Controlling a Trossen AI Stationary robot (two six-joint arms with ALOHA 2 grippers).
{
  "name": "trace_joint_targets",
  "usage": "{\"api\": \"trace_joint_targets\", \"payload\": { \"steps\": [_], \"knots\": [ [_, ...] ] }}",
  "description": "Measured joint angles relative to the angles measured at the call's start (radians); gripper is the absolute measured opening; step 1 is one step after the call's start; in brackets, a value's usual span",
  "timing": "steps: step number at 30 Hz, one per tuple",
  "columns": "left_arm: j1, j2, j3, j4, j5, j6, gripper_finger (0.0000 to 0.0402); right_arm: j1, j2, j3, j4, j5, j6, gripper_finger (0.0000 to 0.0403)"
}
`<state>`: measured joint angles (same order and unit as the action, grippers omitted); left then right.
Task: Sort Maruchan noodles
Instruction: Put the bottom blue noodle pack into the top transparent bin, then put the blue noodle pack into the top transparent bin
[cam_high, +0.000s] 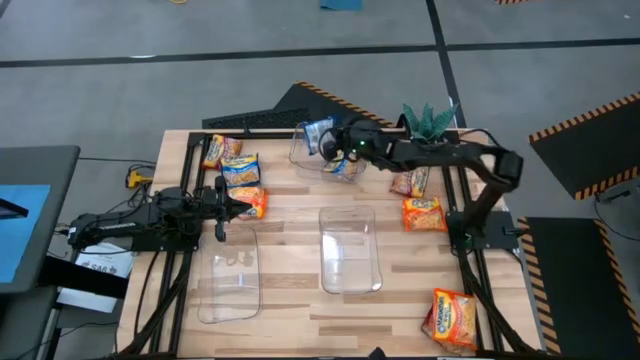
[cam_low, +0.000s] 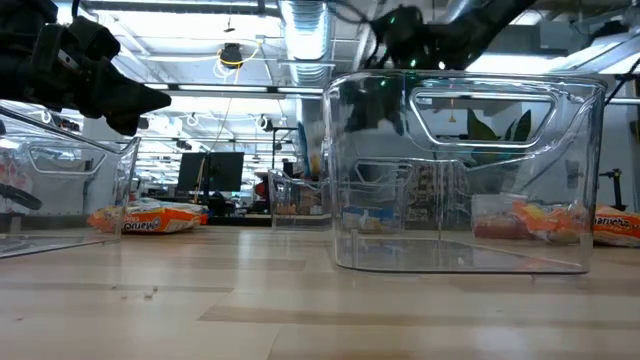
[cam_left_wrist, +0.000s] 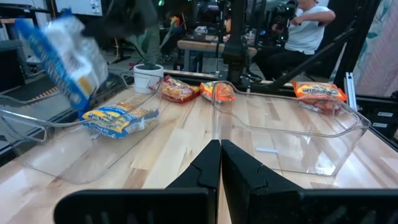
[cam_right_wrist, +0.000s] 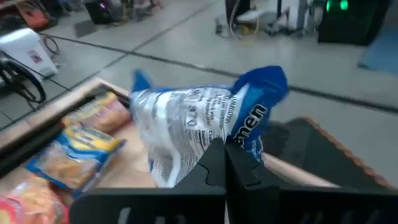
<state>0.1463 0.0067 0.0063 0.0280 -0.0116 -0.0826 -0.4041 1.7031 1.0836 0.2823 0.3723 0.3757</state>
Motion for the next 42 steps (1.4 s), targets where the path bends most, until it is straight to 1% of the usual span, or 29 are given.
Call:
{"api": "trace_joint_targets", "payload": {
  "steps": [5,8,13,20,24,32,34,37,38,42],
  "knots": [
    [0.0,0.0,0.0,0.0,0.0,0.0,0.0,0.007,0.089,0.0,0.134,-0.01,0.025,0.0017],
    [0.0,0.0,0.0,0.0,0.0,0.0,0.0,0.012,0.118,0.001,0.174,-0.01,0.025,0.0023],
    [0.0,0.0,0.0,0.0,0.0,0.0,0.0,0.02,0.133,0.004,0.165,-0.01,0.027,0.0026],
    [0.0,0.0,0.0,0.0,0.0,0.0,0.0,0.025,0.117,0.006,0.146,-0.019,0.016,0.0032],
    [0.0,0.0,0.0,0.0,0.0,0.0,0.0,0.024,0.106,0.009,0.135,-0.024,0.013,0.0066],
    [0.0,0.0,0.0,0.0,0.0,0.0,0.0,0.036,0.082,0.006,0.127,-0.038,0.001,0.0179],
    [0.0,0.0,0.0,0.0,0.0,0.0,0.0,0.044,0.071,0.007,0.127,-0.07,-0.041,0.0201],
    [0.0,0.0,0.0,0.0,0.0,0.0,0.0,0.054,0.019,0.006,0.049,-0.131,-0.11,0.0223],
    [0.0,0.0,0.0,0.0,0.0,0.0,0.0,0.062,0.001,0.009,0.014,-0.136,-0.13,0.0226],
    [0.0,0.0,0.0,0.0,0.0,0.0,0.0,0.097,-0.097,0.006,-0.216,-0.138,-0.192,0.0229]
  ]
}}
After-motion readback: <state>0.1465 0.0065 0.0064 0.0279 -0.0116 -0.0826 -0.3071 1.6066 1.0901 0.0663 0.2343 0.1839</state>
